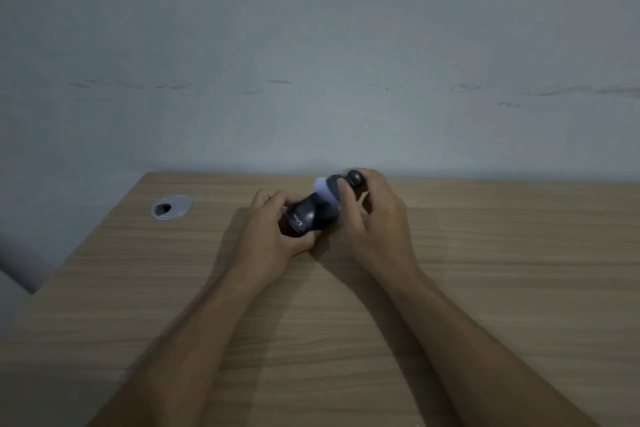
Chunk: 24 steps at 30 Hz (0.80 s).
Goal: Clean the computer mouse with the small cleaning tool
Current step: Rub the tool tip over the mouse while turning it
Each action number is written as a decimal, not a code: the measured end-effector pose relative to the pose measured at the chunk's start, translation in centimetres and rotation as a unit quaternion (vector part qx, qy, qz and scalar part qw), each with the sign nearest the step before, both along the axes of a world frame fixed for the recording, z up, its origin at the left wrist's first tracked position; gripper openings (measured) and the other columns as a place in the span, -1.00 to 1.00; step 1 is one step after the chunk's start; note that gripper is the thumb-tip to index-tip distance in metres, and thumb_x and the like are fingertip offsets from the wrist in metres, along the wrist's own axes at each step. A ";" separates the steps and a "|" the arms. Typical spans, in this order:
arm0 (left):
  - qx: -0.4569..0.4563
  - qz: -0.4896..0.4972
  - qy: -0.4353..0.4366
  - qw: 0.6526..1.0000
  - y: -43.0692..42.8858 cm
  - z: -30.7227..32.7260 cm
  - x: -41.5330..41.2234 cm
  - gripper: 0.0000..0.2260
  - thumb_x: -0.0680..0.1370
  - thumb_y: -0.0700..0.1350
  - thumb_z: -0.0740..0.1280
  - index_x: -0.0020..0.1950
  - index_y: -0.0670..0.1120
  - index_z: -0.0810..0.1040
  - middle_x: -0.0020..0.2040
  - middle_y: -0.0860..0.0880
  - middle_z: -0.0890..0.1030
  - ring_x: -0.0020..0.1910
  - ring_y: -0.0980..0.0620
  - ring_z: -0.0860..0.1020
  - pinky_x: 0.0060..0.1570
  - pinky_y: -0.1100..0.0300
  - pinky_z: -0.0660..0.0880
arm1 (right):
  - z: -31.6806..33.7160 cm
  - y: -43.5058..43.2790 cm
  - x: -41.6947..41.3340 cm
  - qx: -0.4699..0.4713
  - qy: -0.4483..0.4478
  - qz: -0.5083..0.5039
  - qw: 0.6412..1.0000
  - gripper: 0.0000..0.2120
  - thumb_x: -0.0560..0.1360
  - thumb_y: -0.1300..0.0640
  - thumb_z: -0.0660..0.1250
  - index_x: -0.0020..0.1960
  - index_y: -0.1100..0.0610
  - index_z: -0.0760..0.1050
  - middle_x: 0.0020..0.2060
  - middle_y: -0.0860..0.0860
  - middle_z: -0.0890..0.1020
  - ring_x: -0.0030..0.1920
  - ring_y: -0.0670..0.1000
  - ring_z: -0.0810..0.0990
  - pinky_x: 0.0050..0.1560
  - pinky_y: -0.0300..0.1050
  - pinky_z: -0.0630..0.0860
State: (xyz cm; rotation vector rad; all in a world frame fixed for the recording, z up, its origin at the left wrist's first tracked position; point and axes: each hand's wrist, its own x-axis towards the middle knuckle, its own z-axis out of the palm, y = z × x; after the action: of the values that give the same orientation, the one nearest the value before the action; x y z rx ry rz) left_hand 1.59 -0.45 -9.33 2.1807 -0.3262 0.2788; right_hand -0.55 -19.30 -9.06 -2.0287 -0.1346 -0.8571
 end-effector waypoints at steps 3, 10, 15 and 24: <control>0.026 0.010 0.005 1.000 0.0 0.2 0.1 -0.61 0.43 -0.07 0.67 0.17 -0.06 0.62 0.15 0.04 0.51 -0.06 0.24 0.49 -0.11 0.59 0.39 | 0.1 1.3 -1.0 -0.075 -0.001 0.072 0.995 -0.80 0.73 -0.01 0.36 0.22 0.10 0.62 0.02 -0.03 0.69 -0.03 0.01 0.67 0.04 0.07 0.61; 0.007 0.026 -0.005 1.000 0.1 -0.3 0.3 -0.57 0.38 -0.12 0.68 0.19 -0.04 0.63 0.18 -0.01 0.54 0.00 0.16 0.57 -0.10 0.47 0.44 | 0.2 0.6 -0.4 0.005 0.008 0.047 0.999 -0.89 0.71 0.06 0.44 0.17 0.08 0.67 -0.05 -0.07 0.71 -0.11 -0.17 0.63 -0.06 -0.33 0.45; 0.012 0.037 0.008 0.999 0.1 -0.3 0.5 -0.57 0.40 -0.15 0.67 0.19 -0.10 0.61 0.21 0.00 0.52 0.06 0.05 0.55 -0.14 0.47 0.40 | 0.0 1.1 -1.3 -0.045 0.018 0.114 0.992 -0.84 0.70 0.07 0.45 0.23 0.09 0.69 -0.01 -0.09 0.71 -0.14 -0.26 0.59 -0.08 -0.42 0.40; -0.017 0.048 0.023 0.998 0.2 -0.5 0.8 -0.54 0.39 -0.16 0.68 0.21 -0.11 0.60 0.23 0.01 0.52 0.10 0.06 0.55 -0.19 0.45 0.40 | 0.0 1.2 -1.6 -0.005 0.041 0.139 0.989 -0.85 0.70 0.06 0.45 0.24 0.04 0.70 -0.03 -0.13 0.73 -0.19 -0.15 0.61 -0.14 -0.34 0.46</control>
State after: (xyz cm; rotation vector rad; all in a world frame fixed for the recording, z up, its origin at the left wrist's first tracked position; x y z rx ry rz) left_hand 2.34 -0.26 -9.78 2.1691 -0.1901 0.2840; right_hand -2.10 -18.05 -9.01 -1.9928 -0.3677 -0.5989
